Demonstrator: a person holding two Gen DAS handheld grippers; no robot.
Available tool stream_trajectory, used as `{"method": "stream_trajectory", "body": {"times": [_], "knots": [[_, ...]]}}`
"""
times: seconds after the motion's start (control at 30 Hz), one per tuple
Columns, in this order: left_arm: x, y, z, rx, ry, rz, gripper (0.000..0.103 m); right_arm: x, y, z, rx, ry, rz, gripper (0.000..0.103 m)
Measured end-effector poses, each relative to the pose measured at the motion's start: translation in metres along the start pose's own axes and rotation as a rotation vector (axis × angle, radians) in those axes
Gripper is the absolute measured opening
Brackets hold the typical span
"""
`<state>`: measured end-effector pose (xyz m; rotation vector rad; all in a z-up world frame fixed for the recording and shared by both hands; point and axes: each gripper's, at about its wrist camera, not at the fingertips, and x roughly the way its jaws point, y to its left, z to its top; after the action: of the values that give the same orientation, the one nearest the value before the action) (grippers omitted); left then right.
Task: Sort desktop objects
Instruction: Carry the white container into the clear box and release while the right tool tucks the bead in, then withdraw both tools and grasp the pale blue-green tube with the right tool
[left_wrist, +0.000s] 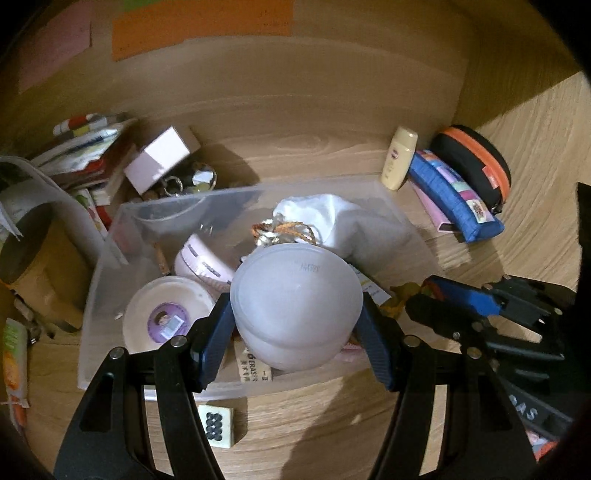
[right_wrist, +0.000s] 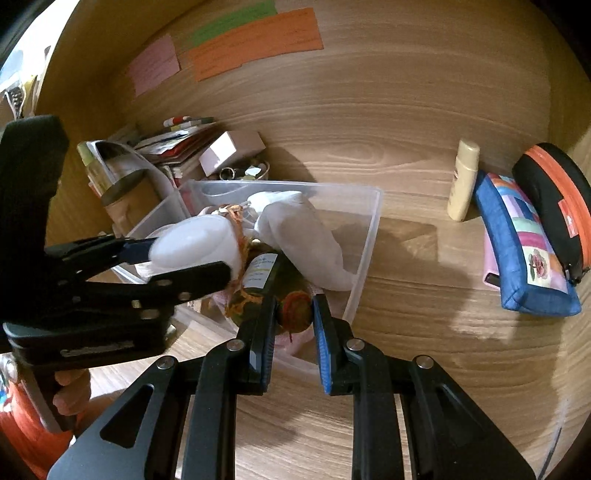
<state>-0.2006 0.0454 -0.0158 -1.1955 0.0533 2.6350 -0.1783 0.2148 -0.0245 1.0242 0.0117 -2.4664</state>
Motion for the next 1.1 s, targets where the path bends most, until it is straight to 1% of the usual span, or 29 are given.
{"method": "stream_trajectory", "body": {"times": [0.07, 0.13, 0.2, 0.23, 0.33, 0.43, 0.5, 0.53, 0.6, 0.63, 0.7, 0.77, 0.83, 0.93, 1.1], "knots": [[0.005, 0.003, -0.001, -0.02, 0.021, -0.016, 0.065, 0.0, 0.003, 0.0, -0.013, 0.003, -0.003, 0.022], [0.003, 0.004, -0.001, -0.024, 0.011, -0.019, 0.065, -0.002, 0.005, -0.001, -0.027, -0.001, -0.007, 0.024], [-0.002, 0.004, 0.0, -0.025, 0.002, -0.037, 0.065, -0.004, 0.008, -0.001, -0.036, -0.005, -0.003, 0.035], [-0.005, 0.004, 0.0, -0.024, -0.004, -0.04, 0.065, -0.005, 0.009, -0.001, -0.038, -0.009, -0.006, 0.037], [-0.013, 0.003, -0.001, -0.013, -0.026, -0.02, 0.065, -0.008, 0.012, 0.0, -0.051, -0.021, -0.019, 0.037], [-0.019, 0.004, -0.002, -0.009, -0.034, -0.014, 0.065, -0.011, 0.014, 0.0, -0.05, -0.02, -0.02, 0.039], [-0.026, 0.005, -0.004, -0.009, -0.041, -0.004, 0.065, -0.014, 0.016, -0.001, -0.047, -0.021, -0.023, 0.049], [-0.028, 0.006, -0.005, -0.009, -0.046, 0.001, 0.065, -0.017, 0.017, -0.001, -0.045, -0.025, -0.026, 0.051], [-0.035, 0.01, -0.008, -0.015, -0.056, 0.005, 0.065, -0.023, 0.02, -0.002, -0.043, -0.036, -0.033, 0.06], [-0.038, 0.013, -0.009, -0.019, -0.059, 0.005, 0.067, -0.025, 0.022, -0.003, -0.043, -0.04, -0.037, 0.062], [-0.045, 0.018, -0.013, -0.028, -0.065, 0.01, 0.071, -0.031, 0.026, -0.005, -0.041, -0.042, -0.049, 0.075], [-0.052, 0.024, -0.019, -0.037, -0.07, 0.02, 0.075, -0.035, 0.03, -0.007, -0.034, -0.042, -0.052, 0.081], [-0.058, 0.029, -0.025, -0.043, -0.072, 0.027, 0.076, -0.04, 0.035, -0.012, -0.027, -0.04, -0.048, 0.082], [-0.065, 0.039, -0.04, -0.055, -0.066, 0.042, 0.082, -0.043, 0.043, -0.022, -0.017, -0.02, -0.049, 0.082], [-0.07, 0.052, -0.07, -0.076, -0.029, 0.042, 0.082, -0.043, 0.06, -0.044, -0.009, 0.017, -0.058, 0.082]]}}
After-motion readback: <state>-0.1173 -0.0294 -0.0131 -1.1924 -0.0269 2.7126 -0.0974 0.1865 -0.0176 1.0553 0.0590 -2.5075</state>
